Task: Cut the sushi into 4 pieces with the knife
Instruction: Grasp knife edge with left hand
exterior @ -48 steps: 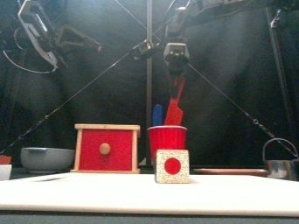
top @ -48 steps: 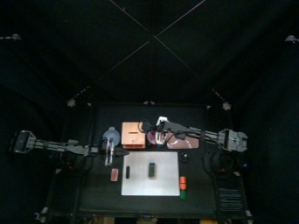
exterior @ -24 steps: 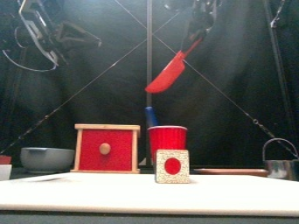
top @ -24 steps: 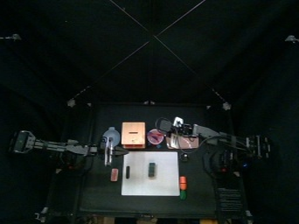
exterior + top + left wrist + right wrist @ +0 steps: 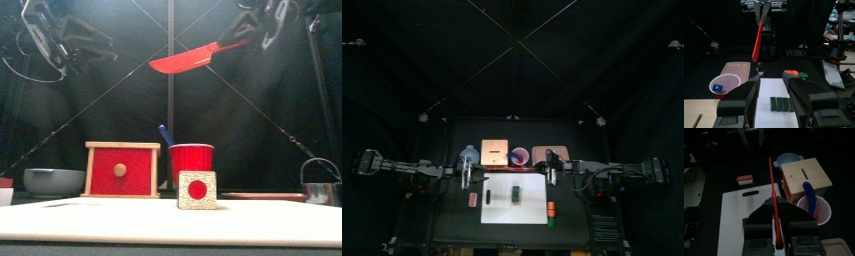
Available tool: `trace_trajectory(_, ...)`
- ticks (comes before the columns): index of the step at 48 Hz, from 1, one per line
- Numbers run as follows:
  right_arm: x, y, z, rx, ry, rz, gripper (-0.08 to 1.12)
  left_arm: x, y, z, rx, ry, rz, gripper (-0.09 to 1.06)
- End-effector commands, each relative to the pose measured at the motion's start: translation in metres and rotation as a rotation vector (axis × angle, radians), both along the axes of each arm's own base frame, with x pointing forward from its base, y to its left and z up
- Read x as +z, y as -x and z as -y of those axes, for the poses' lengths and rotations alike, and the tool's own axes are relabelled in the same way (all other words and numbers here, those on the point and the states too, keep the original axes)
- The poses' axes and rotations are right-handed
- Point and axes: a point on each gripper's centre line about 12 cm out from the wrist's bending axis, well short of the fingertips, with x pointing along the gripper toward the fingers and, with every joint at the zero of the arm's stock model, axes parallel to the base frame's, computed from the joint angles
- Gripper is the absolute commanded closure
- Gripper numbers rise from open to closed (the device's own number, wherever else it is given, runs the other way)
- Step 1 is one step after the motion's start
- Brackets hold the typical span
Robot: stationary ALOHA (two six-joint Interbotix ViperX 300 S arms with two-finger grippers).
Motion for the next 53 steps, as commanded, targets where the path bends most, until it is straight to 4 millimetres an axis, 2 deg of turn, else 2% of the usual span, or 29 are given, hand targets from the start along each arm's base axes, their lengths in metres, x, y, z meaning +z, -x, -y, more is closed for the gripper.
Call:
trace_trajectory(1,-0.011,0.003,-0.009,0.037,-0.008,0.072,0.93,0.004,-0.005,0.003,-0.010,-0.003,0.005,0.18)
trace_trajectory(10,-0.042,0.000,-0.021,0.085,-0.012,0.091,0.93,-0.002,-0.012,0.009,-0.034,0.004,-0.025,0.18)
trace_trajectory(22,-0.068,-0.015,-0.024,0.099,-0.010,0.024,0.93,-0.017,-0.040,0.013,-0.043,-0.003,-0.115,0.18)
trace_trajectory(39,-0.071,-0.025,-0.022,0.100,0.011,0.009,0.93,-0.051,-0.085,0.015,-0.045,-0.009,-0.259,0.18)
trace_trajectory(47,-0.071,-0.025,-0.023,0.102,0.011,0.011,0.93,-0.061,-0.098,0.013,-0.036,-0.007,-0.287,0.19)
trace_trajectory(53,-0.072,-0.025,-0.023,0.101,0.007,0.006,0.93,-0.064,-0.100,0.013,-0.036,-0.008,-0.296,0.20)
